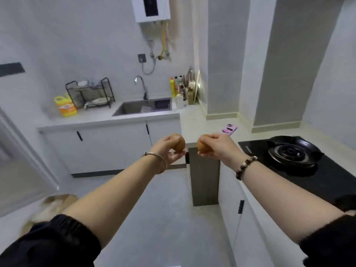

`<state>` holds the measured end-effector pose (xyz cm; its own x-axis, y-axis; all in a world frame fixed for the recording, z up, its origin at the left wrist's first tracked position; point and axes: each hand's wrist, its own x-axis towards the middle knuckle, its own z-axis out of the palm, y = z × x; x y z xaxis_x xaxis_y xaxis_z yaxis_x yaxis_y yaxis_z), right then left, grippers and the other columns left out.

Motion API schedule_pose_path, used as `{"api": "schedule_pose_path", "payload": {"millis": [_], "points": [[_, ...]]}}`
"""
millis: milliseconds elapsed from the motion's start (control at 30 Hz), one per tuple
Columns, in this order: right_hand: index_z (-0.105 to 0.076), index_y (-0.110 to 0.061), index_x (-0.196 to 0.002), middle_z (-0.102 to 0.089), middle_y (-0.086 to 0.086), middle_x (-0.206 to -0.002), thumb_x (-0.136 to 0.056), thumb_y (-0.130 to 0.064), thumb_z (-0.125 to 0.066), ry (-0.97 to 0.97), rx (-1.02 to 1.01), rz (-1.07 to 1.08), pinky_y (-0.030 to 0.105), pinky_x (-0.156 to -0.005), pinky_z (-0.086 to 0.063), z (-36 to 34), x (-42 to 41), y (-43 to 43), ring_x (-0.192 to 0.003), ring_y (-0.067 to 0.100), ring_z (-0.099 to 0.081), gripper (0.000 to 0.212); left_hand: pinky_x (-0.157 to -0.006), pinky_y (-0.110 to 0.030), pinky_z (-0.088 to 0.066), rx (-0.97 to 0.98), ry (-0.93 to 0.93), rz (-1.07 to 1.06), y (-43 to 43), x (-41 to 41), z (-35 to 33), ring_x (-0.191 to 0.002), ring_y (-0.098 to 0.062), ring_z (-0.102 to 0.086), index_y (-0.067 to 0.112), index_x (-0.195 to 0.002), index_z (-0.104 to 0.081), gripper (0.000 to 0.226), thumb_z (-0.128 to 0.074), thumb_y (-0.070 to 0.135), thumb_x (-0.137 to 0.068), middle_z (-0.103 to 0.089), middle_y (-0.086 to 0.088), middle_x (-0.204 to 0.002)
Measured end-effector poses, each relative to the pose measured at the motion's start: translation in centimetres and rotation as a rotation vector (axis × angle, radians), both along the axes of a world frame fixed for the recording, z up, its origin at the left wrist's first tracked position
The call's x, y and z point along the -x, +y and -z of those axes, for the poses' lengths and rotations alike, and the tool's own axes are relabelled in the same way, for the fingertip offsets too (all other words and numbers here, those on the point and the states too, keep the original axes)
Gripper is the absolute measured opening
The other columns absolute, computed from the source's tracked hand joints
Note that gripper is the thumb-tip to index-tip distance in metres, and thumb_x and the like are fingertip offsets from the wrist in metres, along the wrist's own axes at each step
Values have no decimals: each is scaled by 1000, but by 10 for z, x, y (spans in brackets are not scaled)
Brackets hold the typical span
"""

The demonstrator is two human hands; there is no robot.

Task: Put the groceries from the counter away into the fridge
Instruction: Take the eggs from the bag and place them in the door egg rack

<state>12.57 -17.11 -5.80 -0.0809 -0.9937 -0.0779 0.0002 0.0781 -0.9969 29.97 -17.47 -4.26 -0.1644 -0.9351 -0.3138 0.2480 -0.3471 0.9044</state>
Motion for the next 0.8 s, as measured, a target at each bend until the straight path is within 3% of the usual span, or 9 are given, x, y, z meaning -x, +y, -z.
{"api": "schedule_pose_path", "payload": {"millis": [67, 333, 433, 600, 800], "points": [[-60, -4, -96, -65, 16, -89, -86, -18, -67, -9, 29, -88, 34, -68, -58, -13, -57, -7, -77, 29, -69, 19, -75, -35, -53, 53, -43, -58, 9, -60, -15, -93, -32, -60, 11, -132, -45, 38, -52, 11, -95, -44, -18, -128], [-59, -12, -92, -65, 8, -84, -88, -22, -63, 49, 336, -379, 25, -59, -57, -79, -262, 8, -74, 22, -67, 11, -67, -25, -58, 268, -321, -337, 74, -237, -79, -77, -26, -65, 16, -123, -50, 32, -58, 18, -92, -53, -13, -104], [-59, -6, -101, -64, 10, -85, -88, -22, -64, 30, 424, -436, 25, -56, -55, -106, -321, 14, -71, 22, -66, 21, -60, -22, -57, 335, -372, -469, 97, -285, -103, -70, -23, -66, 16, -115, -52, 23, -57, 19, -93, -56, -14, -102], [-61, -1, -93, -64, 12, -72, -85, -16, -65, -8, 559, -570, 28, -50, -51, -153, -406, 12, -60, 21, -63, 17, -49, -20, -53, 436, -358, -676, 121, -348, -153, -51, -16, -63, 9, -108, -51, 16, -53, 19, -95, -57, -12, -83], [-62, -7, -93, -66, 9, -73, -82, -22, -70, -54, 845, -647, 38, -60, -59, -213, -483, 1, -61, 20, -65, 20, -47, -21, -50, 579, -663, -835, 125, -405, -214, -54, -12, -65, 16, -99, -53, 11, -53, 27, -95, -61, -5, -85]]}}
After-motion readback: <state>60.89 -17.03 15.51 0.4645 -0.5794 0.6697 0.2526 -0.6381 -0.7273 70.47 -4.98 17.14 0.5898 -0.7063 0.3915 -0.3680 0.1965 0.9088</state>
